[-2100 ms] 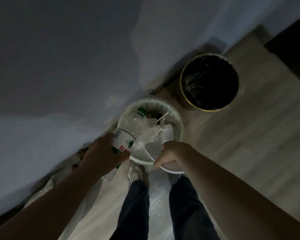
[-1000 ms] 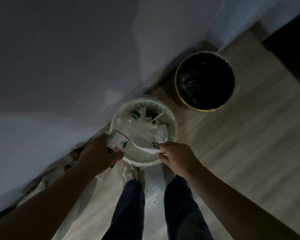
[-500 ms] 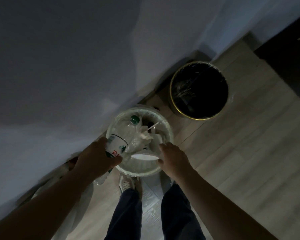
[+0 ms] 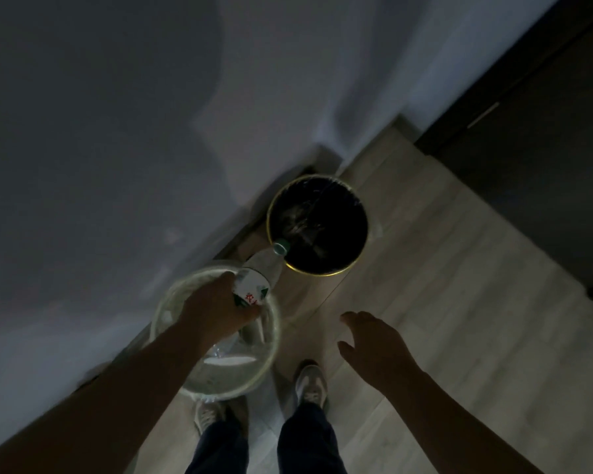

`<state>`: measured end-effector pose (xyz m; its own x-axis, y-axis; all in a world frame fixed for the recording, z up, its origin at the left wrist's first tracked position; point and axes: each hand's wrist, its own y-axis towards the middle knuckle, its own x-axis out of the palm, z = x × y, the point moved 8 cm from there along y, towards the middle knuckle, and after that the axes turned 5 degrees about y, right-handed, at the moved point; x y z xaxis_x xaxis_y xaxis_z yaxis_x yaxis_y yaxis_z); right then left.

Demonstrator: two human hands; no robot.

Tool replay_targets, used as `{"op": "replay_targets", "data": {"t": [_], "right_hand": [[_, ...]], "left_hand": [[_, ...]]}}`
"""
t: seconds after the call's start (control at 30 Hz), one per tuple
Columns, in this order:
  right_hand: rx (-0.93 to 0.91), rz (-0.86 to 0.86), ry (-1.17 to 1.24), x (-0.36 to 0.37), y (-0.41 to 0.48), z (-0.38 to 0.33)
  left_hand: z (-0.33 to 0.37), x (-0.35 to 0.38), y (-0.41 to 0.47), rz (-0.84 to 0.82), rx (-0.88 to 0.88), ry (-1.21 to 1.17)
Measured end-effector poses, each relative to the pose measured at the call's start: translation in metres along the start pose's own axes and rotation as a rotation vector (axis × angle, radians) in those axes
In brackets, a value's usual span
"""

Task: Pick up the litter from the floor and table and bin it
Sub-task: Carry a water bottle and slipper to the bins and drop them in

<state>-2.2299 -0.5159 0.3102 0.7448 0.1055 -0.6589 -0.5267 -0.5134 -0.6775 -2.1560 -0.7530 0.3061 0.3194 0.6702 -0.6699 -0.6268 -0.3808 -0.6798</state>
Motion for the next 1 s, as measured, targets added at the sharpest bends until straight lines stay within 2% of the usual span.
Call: {"op": "replay_targets", "data": {"t": [0.17,0.4,0.53,0.7,1.0], "right_hand": [[0.023,0.03,0.084,-0.027,-0.007,0.028],[0.043,0.058,0.117,-0.045,-0.017,0.056],[0.033,0.051,0.085,-0.056,-0.029,0.055],[-0.015,0.091,0.033,-0.09,-0.061,0.04],[-0.147,0.107,-0.146,-0.172,-0.142,-0.013]], "left_hand": [[0.079,-0.009,0.034,0.046,0.105,-0.09],[0.123,-0.006,0.042,0.096,0.153,0.105],[0.13,-0.01,0.012,0.086,0.241,0.251],[0.135,-0.041,-0.048,0.057,0.259,0.41],[0.132,-0.118,-0.182,0.064,0.226,0.46]]}}
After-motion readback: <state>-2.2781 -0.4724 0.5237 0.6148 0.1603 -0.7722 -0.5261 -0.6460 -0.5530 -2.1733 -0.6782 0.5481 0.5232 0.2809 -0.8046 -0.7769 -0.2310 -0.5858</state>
